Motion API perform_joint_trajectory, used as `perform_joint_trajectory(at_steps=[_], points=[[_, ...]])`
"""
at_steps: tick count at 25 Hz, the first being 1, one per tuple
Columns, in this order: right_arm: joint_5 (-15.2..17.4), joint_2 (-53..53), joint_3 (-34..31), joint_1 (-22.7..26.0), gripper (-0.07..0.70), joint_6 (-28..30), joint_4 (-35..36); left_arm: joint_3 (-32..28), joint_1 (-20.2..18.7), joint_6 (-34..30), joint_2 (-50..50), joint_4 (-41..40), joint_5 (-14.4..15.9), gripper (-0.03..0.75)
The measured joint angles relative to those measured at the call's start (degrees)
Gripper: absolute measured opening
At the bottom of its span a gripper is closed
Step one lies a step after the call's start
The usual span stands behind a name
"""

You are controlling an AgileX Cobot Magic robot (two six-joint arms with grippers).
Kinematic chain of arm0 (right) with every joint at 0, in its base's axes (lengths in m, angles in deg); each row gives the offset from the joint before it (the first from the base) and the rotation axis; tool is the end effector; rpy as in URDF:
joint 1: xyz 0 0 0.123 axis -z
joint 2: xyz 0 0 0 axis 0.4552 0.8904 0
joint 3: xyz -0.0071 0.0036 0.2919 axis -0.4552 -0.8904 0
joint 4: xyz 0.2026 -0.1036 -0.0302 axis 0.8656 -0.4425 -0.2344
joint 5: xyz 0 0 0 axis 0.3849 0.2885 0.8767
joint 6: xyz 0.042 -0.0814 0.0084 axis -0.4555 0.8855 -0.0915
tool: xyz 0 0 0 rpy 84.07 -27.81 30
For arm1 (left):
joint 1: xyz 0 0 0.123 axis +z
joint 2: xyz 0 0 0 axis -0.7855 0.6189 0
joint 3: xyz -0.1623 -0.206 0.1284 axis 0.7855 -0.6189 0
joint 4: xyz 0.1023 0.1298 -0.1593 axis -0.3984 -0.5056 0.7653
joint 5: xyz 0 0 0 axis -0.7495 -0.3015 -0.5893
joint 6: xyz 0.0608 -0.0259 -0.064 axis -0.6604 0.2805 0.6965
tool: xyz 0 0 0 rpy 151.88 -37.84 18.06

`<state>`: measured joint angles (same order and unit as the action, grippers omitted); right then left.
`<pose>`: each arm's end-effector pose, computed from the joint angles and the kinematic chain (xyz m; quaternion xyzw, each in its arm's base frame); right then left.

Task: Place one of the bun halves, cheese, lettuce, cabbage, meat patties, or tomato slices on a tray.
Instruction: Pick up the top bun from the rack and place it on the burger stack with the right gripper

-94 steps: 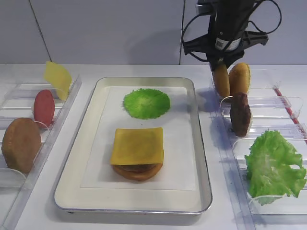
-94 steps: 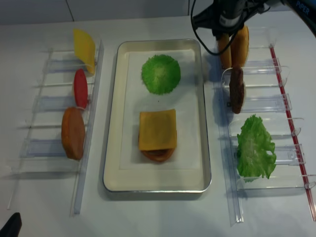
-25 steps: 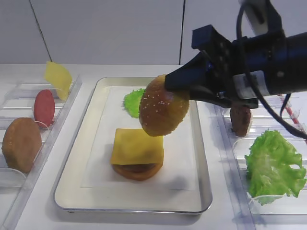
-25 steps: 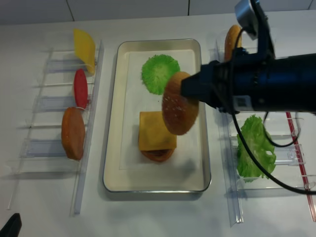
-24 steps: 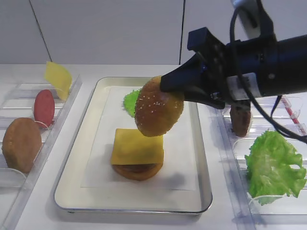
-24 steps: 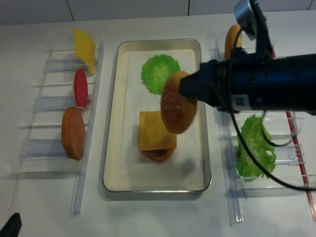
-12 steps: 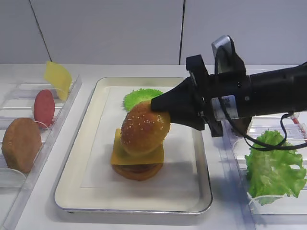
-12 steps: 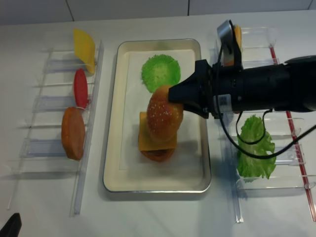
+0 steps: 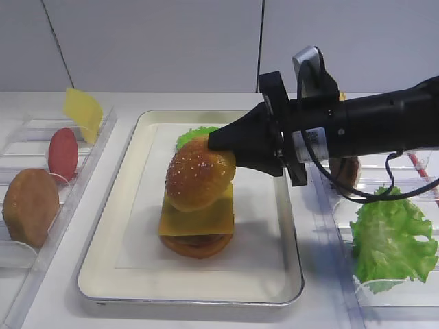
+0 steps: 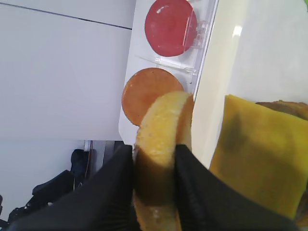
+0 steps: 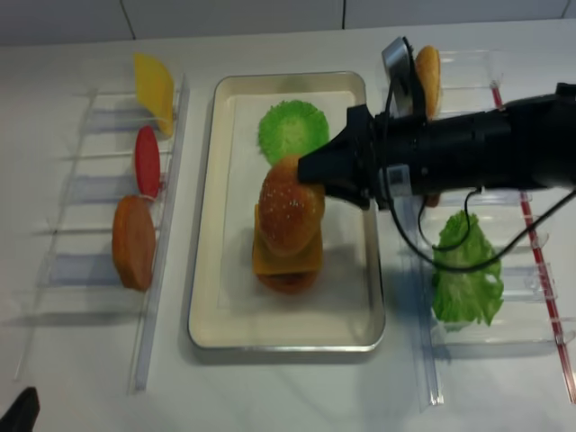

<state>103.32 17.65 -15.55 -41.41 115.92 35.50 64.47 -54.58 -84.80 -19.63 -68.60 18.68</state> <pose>0.2643 0.1510 0.2333 -0.0154 0.7820 0.6087 0.1335 -0.0380 0.0052 0.2528 0.0067 0.8813 0.0015 0.4725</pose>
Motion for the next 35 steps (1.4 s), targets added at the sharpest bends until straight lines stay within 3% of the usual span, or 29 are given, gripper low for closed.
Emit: perform_joint_trajectory(at_steps=[13,35], points=[[-2.79,3.0,0.23,-2.56,0.225,1.01,0.11,0.0,0.0,0.0,0.0,0.0,0.0,0.493],[-2.58,3.0,1.71,-2.56,0.219,-2.86,0.11,0.0,0.0,0.0,0.0,0.0,0.0,0.493]])
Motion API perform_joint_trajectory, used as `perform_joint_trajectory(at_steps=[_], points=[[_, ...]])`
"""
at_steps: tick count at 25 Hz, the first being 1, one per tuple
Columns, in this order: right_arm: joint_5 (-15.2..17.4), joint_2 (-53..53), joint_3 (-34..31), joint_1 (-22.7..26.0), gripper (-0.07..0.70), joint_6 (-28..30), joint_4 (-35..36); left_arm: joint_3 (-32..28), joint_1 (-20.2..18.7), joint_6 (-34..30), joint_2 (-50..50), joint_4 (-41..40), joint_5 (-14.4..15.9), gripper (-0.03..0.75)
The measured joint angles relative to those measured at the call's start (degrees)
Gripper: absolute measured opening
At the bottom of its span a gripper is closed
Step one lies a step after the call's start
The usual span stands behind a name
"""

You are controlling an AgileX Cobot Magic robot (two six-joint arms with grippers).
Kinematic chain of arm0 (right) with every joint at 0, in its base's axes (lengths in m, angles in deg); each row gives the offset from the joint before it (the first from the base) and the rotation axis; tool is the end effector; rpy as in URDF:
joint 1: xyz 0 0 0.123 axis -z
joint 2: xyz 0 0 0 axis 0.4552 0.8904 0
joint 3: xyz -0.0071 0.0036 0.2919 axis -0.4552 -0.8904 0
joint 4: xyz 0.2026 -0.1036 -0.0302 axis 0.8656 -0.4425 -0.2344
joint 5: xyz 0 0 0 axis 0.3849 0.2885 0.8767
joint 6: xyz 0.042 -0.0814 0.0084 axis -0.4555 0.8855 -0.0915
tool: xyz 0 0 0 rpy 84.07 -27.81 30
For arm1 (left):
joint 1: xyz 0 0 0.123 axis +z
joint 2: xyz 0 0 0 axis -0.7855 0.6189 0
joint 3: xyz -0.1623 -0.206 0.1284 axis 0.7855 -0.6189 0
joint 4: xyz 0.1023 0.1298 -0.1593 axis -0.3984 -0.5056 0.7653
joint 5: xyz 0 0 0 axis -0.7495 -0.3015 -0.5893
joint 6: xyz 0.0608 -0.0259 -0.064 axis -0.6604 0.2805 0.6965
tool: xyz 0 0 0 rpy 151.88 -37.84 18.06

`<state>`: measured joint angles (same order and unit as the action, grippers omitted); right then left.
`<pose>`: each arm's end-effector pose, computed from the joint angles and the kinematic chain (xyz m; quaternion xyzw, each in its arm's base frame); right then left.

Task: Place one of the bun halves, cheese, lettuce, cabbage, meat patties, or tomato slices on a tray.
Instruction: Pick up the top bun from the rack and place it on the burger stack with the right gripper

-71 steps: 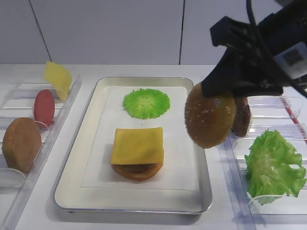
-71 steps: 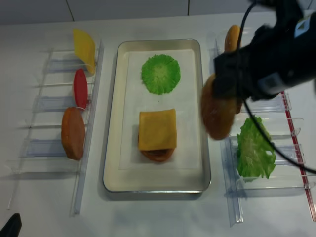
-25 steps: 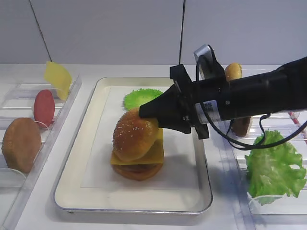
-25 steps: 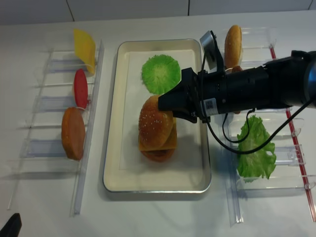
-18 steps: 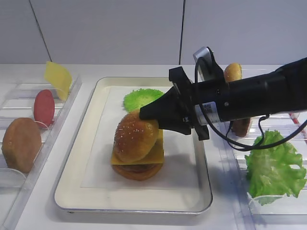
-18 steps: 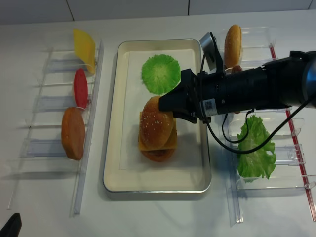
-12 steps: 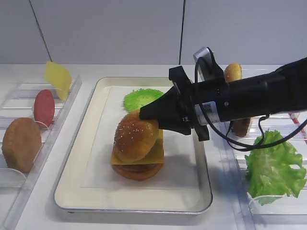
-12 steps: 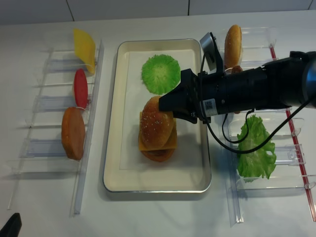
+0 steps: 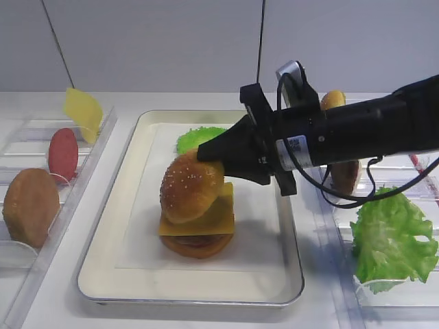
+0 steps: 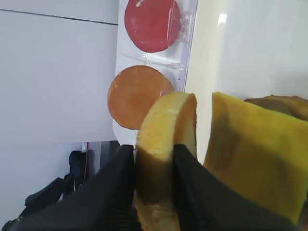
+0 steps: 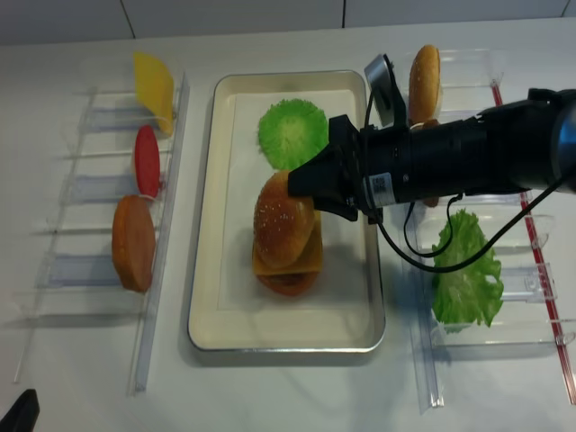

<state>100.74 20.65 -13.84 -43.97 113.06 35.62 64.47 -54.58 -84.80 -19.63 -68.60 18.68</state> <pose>0.2703 0.1646 0.2211 0.0031 0.7949 0.5974 0.1061 -0.0380 0.0052 0.2528 0.0067 0.8813 0.0015 0.4725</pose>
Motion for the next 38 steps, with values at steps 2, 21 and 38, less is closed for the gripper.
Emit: perform_joint_trajectory(at_steps=[2,21,38], points=[[0.0,0.0,0.57,-0.14,0.219,-0.74,0.0,0.0,0.0,0.0,0.0,0.0,0.0,0.493],[-0.3,2.98,0.82,-0.28,0.219,-1.09,0.59,0.0,0.0,0.0,0.0,0.02,0.0,0.493],[-1.89,3.03,0.82,-0.28,0.521,-0.44,-3.25,0.0,0.0,0.0,0.0,0.02,0.0,0.493]])
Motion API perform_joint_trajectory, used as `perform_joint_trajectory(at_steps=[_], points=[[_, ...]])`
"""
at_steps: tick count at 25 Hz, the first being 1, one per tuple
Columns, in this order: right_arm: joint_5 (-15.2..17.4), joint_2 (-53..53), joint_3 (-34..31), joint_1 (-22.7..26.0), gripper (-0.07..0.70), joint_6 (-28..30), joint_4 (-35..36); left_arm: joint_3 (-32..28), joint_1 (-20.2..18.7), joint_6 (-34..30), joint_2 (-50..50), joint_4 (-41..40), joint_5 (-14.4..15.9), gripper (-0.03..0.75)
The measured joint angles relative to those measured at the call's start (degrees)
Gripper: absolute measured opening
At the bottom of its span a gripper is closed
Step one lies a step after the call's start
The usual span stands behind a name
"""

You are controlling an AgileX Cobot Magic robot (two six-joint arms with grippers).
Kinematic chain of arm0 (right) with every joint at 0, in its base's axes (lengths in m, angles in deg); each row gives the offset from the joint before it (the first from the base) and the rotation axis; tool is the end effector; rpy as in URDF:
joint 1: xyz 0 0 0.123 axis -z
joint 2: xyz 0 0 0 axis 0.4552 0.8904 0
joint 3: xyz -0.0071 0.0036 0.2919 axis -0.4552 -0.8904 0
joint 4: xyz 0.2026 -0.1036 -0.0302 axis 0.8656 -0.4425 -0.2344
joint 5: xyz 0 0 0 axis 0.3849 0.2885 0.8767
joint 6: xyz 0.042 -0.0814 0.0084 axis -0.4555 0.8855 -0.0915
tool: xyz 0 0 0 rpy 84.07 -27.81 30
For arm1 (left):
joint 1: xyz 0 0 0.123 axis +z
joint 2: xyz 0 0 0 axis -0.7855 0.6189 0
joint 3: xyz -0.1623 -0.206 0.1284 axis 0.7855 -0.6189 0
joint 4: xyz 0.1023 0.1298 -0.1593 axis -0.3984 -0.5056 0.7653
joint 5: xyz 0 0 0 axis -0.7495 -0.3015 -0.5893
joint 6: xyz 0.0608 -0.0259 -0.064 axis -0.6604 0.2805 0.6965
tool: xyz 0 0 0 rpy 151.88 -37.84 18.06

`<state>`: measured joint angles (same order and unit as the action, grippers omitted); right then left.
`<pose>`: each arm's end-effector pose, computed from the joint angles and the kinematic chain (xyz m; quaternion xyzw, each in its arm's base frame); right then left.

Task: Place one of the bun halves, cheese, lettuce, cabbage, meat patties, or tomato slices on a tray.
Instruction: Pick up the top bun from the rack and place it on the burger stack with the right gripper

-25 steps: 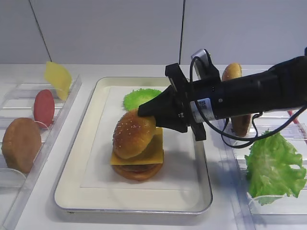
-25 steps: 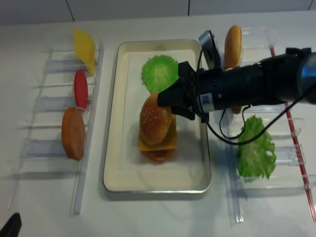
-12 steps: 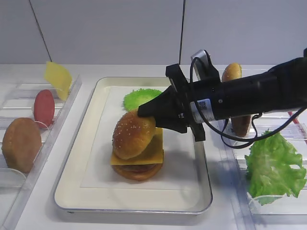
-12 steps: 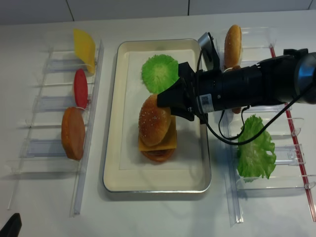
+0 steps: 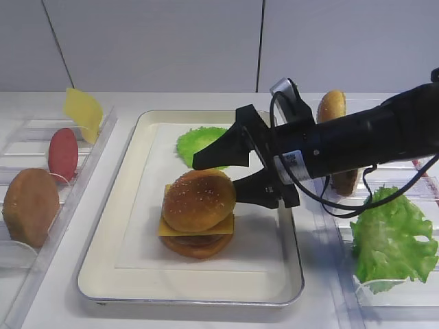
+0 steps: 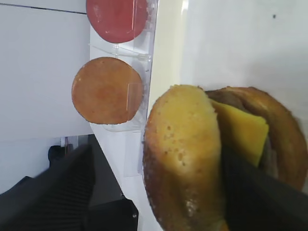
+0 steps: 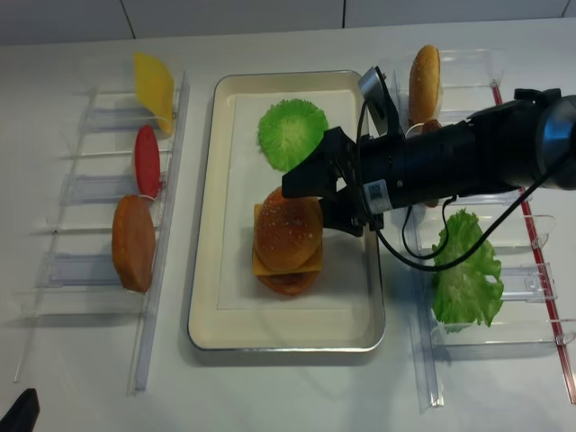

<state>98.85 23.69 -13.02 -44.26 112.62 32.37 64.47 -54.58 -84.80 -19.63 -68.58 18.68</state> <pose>0.2750 0.1668 0.2026 -0.0011 0.8170 0.5701 0.0867 -0.0380 0.0052 0.2528 0.0067 0.8813 0.0014 0.4725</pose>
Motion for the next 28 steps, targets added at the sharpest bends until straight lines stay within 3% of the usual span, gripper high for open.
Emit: perform_joint_trajectory(at_steps=[7,11,16,23,28], points=[[-1.17,0.0,0.17,0.0,0.526,1.08,-1.46,0.0,0.0,0.0,0.0,0.0,0.0,0.493],[-1.69,0.0,2.76,0.0,0.527,0.94,-4.92,0.0,0.0,0.0,0.0,0.0,0.0,0.493],[-2.66,0.0,6.44,0.0,0.527,-3.17,-13.08,0.0,0.0,0.0,0.0,0.0,0.0,0.493],[-2.54,0.0,8.9,0.0,0.527,-5.74,-19.32,0.0,0.0,0.0,0.0,0.0,0.0,0.493],[-0.36,0.0,12.4,0.0,0.527,-7.53,-25.4,0.0,0.0,0.0,0.0,0.0,0.0,0.493]])
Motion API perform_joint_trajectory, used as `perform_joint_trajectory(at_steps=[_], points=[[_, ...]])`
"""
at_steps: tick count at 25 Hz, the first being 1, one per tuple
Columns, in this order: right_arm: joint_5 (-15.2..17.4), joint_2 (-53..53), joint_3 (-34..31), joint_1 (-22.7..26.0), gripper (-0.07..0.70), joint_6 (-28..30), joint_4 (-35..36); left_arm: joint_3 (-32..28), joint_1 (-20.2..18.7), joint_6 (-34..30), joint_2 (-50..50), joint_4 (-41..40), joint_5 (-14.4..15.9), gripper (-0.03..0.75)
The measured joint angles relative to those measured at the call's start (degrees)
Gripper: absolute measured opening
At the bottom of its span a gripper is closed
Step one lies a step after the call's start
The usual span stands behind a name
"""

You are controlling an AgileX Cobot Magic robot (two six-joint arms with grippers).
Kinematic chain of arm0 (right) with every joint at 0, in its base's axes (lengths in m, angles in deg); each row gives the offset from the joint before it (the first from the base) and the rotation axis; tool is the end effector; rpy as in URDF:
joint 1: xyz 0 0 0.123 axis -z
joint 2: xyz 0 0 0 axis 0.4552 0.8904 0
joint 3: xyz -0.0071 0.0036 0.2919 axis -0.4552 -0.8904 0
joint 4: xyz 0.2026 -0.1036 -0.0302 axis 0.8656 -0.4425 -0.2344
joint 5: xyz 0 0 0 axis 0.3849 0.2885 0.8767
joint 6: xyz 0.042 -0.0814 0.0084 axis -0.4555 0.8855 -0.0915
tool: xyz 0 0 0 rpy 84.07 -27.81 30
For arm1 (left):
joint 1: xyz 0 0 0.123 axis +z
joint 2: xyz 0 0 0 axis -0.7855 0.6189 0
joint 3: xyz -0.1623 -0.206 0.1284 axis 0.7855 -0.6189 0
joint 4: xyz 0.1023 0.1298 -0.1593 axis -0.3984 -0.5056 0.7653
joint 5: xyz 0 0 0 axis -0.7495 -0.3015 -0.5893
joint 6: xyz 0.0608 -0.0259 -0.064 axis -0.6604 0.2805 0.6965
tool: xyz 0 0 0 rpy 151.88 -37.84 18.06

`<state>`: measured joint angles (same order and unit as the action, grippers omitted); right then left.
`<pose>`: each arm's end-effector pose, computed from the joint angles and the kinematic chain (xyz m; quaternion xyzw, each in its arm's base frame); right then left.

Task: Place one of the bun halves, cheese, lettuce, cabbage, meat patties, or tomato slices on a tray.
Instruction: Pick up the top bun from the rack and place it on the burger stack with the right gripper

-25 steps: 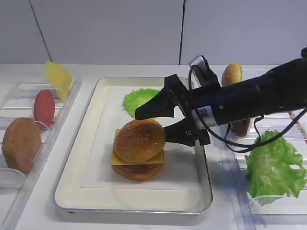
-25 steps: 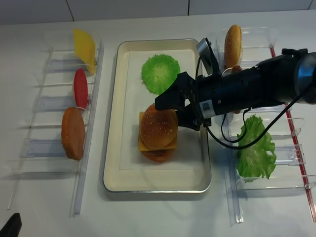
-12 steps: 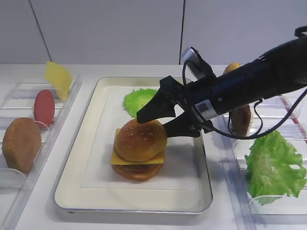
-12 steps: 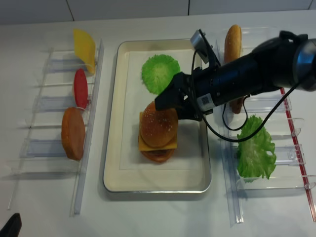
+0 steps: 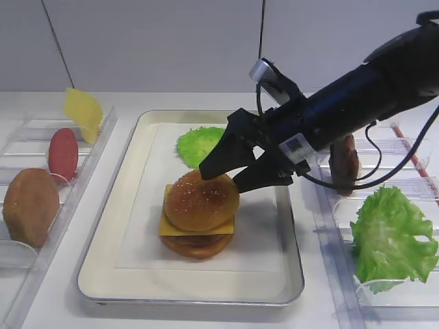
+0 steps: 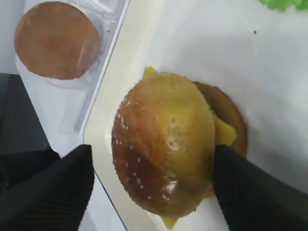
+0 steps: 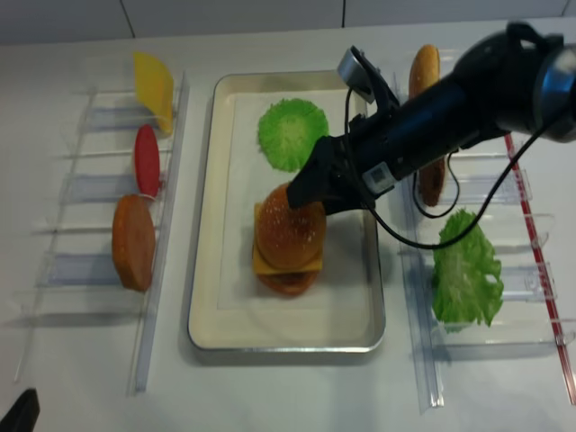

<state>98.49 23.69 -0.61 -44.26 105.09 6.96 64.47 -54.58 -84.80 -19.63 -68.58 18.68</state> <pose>0.2911 0.1677 0.2230 -0.1631 0.8613 0.4731 0.0883 -0.0380 0.0052 0.2528 0.0067 0.8813 0.0014 0.4725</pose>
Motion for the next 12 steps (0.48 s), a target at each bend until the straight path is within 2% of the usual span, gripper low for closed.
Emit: perform_joint_trajectory(at_steps=[4,12], points=[[1.5,0.09,3.96,0.0,0.527,-4.68,-9.31,0.0,0.0,0.0,0.0,0.0,0.0,0.493],[7.06,0.09,14.05,0.0,0.526,-13.13,-23.1,0.0,0.0,0.0,0.0,0.0,0.0,0.493]])
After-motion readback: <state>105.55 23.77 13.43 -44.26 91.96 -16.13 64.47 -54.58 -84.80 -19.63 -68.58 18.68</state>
